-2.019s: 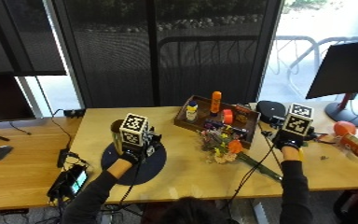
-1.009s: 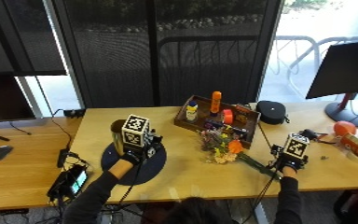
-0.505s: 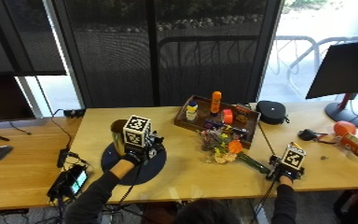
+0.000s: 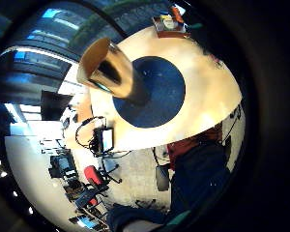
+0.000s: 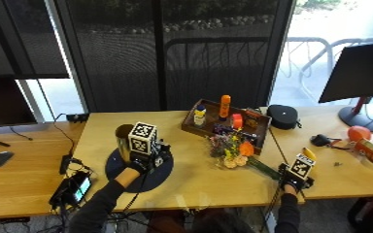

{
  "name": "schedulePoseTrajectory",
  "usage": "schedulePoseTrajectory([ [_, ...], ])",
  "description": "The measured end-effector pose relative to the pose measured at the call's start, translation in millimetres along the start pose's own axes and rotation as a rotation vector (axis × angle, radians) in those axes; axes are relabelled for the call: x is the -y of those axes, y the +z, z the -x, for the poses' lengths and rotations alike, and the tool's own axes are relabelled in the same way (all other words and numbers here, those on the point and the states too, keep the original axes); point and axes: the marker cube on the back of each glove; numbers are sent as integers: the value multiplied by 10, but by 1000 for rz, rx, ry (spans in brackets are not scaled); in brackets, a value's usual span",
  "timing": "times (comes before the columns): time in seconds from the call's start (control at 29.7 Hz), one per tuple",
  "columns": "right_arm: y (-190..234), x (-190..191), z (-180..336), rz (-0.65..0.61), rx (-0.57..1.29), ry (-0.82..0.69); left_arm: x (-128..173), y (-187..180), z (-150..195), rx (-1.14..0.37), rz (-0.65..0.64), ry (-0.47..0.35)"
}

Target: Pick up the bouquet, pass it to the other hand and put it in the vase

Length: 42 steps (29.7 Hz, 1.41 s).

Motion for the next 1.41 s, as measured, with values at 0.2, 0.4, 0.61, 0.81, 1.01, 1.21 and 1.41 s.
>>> schedulePoseTrajectory([
  [0.2, 9, -186, 129, -91, -58, 187, 22, 48, 29, -5, 7, 0],
  [0.4, -17, -414, 182, -170, -1, 182, 31, 25, 9, -9, 8, 6],
  [0.61, -64, -633, 41, -228, 20, 164, 50, 40, -56, -5, 24, 19],
  [0.81, -24, -190, -23, -423, 238, 64, 137, 58, -105, 1, 42, 24],
  [1.01, -220, -184, 241, -489, 477, -29, 184, 66, -227, -50, 67, 62],
  [1.21, -602, -618, 771, -427, 735, -207, 275, 73, -336, -239, 149, 94],
  [1.41, -882, -1209, 1581, -244, 983, -418, 611, -167, -553, -716, 151, 121],
])
